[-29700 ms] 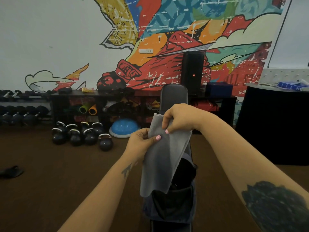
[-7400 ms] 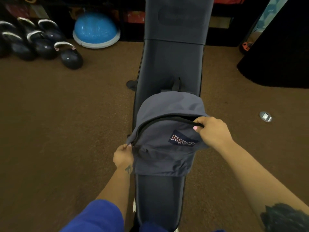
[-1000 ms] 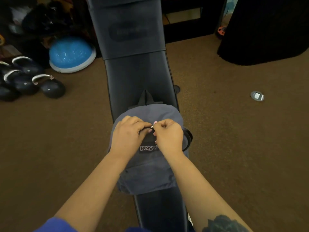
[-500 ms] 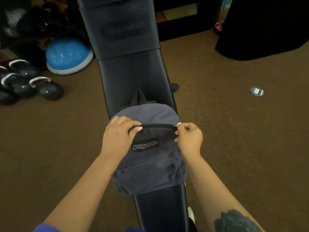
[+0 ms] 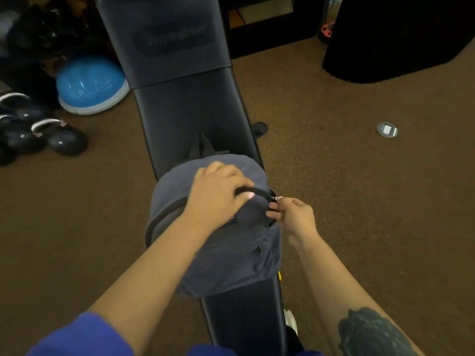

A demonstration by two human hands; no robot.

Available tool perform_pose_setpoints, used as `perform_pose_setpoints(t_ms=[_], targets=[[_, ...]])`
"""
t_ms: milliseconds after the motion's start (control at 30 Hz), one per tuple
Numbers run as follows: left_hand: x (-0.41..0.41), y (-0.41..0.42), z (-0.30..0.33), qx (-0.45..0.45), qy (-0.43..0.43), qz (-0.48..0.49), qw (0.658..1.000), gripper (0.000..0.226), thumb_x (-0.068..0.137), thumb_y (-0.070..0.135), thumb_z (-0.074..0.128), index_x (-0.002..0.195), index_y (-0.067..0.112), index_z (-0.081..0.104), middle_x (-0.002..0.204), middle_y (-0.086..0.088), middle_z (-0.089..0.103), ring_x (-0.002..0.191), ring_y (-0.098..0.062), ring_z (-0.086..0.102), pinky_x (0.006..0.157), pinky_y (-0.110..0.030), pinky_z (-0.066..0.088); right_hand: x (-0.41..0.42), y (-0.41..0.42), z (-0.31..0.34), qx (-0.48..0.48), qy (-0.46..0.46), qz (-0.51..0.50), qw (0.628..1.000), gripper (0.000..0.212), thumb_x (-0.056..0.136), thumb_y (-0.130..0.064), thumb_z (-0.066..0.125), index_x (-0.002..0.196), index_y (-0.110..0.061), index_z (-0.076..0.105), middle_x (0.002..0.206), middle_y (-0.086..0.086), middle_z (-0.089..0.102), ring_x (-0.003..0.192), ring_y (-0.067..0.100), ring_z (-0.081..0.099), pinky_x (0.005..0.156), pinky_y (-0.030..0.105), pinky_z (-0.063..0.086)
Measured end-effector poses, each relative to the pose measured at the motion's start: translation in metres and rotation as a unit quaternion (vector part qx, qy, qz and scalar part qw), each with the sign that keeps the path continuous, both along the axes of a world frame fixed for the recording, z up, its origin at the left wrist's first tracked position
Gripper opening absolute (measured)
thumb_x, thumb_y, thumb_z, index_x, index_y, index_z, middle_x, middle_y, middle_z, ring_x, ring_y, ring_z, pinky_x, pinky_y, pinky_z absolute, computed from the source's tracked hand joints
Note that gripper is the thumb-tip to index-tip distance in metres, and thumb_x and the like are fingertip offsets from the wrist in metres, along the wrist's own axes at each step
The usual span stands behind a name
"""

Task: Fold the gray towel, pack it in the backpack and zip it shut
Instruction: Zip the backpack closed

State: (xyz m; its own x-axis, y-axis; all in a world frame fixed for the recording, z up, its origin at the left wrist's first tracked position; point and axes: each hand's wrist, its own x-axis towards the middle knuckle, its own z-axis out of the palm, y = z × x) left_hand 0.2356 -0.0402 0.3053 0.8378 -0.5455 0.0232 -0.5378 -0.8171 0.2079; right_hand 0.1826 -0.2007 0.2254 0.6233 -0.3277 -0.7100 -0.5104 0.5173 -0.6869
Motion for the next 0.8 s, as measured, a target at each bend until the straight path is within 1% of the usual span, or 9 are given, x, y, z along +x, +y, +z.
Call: perform_pose_setpoints(t_ms=[67,133,200,333,433,567,633,733,800], targets=[[0.003,-0.033,-0.003,0.103,0.015,-0.064,0.993,0.033,0.087,0.048,0.052,0.115,0.037,0.064,0.116,0.01,0.061,0.113,-0.019,0.048,0.089,-0.037,0.036,0.0,-0.005,-0.002,0.001,0.0,0.019,1.0,0.014,0.093,-0.006,0.052,0.081,-0.007,0.059,0.067,0.006,0.067,0.041,0.009,0.063,0.049,0.018,0.051],[0.009,-0.053,-0.008,0.199,0.013,-0.098,0.975,0.032,0.09,0.042,0.052,0.12,0.035,0.061,0.12,0.004,0.058,0.114,-0.022,0.047,0.089,-0.037,0.035,0.0,-0.009,-0.005,-0.015,0.007,0.045,0.999,0.01,0.092,-0.005,0.053,0.088,-0.001,0.062,0.066,0.007,0.068,0.043,0.009,0.064,0.047,0.016,0.051],[0.015,-0.062,-0.013,0.244,0.002,-0.106,0.964,0.029,0.09,0.034,0.057,0.118,0.032,0.063,0.119,0.0,0.058,0.113,-0.023,0.049,0.086,-0.036,0.037,-0.001,-0.013,-0.009,-0.042,0.016,0.076,0.996,0.009,0.091,-0.005,0.055,0.09,0.0,0.062,0.07,0.009,0.068,0.049,0.012,0.064,0.053,0.02,0.053],[0.022,-0.061,-0.014,0.232,0.012,-0.107,0.967,0.024,0.09,0.03,0.058,0.113,0.031,0.066,0.116,0.001,0.059,0.112,-0.023,0.052,0.085,-0.035,0.04,-0.005,-0.017,-0.011,-0.103,0.017,0.097,0.99,0.016,0.089,-0.006,0.057,0.073,-0.007,0.06,0.066,0.007,0.065,0.054,0.014,0.058,0.066,0.029,0.053],[0.024,-0.055,-0.014,0.198,0.04,-0.091,0.975,0.025,0.091,0.034,0.055,0.114,0.03,0.065,0.119,0.002,0.059,0.113,-0.023,0.052,0.089,-0.036,0.039,-0.006,-0.016,-0.019,-0.131,0.032,0.083,0.987,0.014,0.086,-0.007,0.058,0.072,-0.007,0.06,0.064,0.006,0.066,0.054,0.015,0.059,0.073,0.036,0.054],[0.024,-0.05,-0.013,0.169,0.048,-0.078,0.981,0.026,0.091,0.034,0.055,0.114,0.03,0.066,0.119,0.002,0.058,0.113,-0.022,0.051,0.089,-0.035,0.039,-0.01,-0.012,-0.036,-0.118,0.07,0.067,0.988,0.016,0.087,-0.008,0.055,0.071,-0.007,0.057,0.064,0.008,0.065,0.052,0.019,0.058,0.076,0.039,0.053],[0.025,-0.049,-0.014,0.156,0.051,-0.074,0.984,0.026,0.091,0.034,0.055,0.114,0.029,0.066,0.118,0.002,0.059,0.113,-0.021,0.051,0.088,-0.034,0.04,-0.014,-0.011,-0.047,-0.105,0.094,0.058,0.988,0.013,0.087,-0.008,0.055,0.075,-0.005,0.057,0.062,0.007,0.064,0.051,0.02,0.058,0.074,0.039,0.053],[0.026,-0.047,-0.015,0.145,0.053,-0.067,0.986,0.025,0.091,0.033,0.056,0.113,0.028,0.067,0.117,0.002,0.059,0.112,-0.021,0.05,0.087,-0.035,0.04,-0.019,-0.009,-0.059,-0.08,0.126,0.048,0.988,0.01,0.088,-0.007,0.054,0.079,-0.005,0.056,0.063,0.008,0.062,0.051,0.02,0.057,0.062,0.032,0.05],[0.026,-0.047,-0.015,0.141,0.053,-0.066,0.986,0.024,0.091,0.033,0.056,0.112,0.028,0.067,0.117,0.002,0.058,0.112,-0.021,0.05,0.087,-0.035,0.041,-0.021,-0.007,-0.064,-0.07,0.144,0.038,0.986,0.015,0.09,-0.006,0.053,0.075,-0.007,0.054,0.065,0.008,0.061,0.053,0.019,0.056,0.065,0.032,0.052]])
